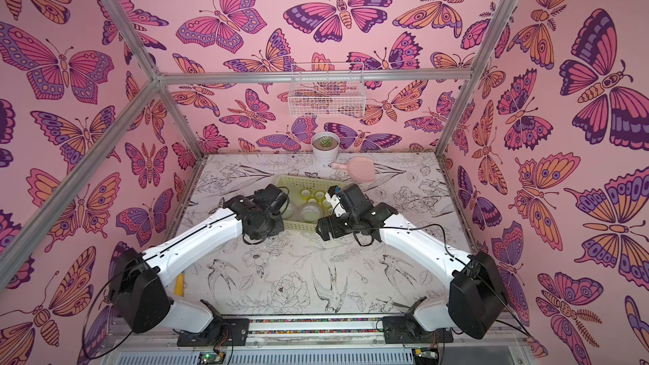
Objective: Put the transparent tape into the storage box
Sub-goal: Place the tape in the storage box.
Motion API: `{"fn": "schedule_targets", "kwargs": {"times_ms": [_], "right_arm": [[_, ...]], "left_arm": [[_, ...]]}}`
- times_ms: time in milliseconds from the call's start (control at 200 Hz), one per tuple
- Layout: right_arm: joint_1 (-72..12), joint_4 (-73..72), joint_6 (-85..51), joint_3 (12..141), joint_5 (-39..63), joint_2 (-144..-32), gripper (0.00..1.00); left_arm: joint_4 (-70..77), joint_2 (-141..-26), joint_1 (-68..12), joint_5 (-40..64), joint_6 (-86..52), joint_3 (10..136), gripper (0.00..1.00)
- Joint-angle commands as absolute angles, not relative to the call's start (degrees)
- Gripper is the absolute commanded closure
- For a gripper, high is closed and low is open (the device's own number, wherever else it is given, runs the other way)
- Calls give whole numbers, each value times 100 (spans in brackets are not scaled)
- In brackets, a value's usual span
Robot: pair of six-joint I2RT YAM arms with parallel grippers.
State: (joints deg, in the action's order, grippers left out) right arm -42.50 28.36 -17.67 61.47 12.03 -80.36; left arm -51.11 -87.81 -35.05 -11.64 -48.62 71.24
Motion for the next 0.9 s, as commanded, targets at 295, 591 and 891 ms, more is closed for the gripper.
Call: {"fn": "schedule_targets", "kwargs": {"times_ms": [295, 591, 891], "right_arm": [[-4219, 3026, -1688, 6607, 925, -7985, 1], [-4219, 3207, -1646, 6706, 730, -7894, 1], [-4219, 3298, -1595, 6723, 617, -7770, 1]], "left_arm": [[-5295, -10542, -2825, -1046, -3857, 8961, 98], [-5309, -11816, -2486, -704, -3273, 10280, 99], [-5316, -12688, -2277, -669, -3077, 11075, 99]]}}
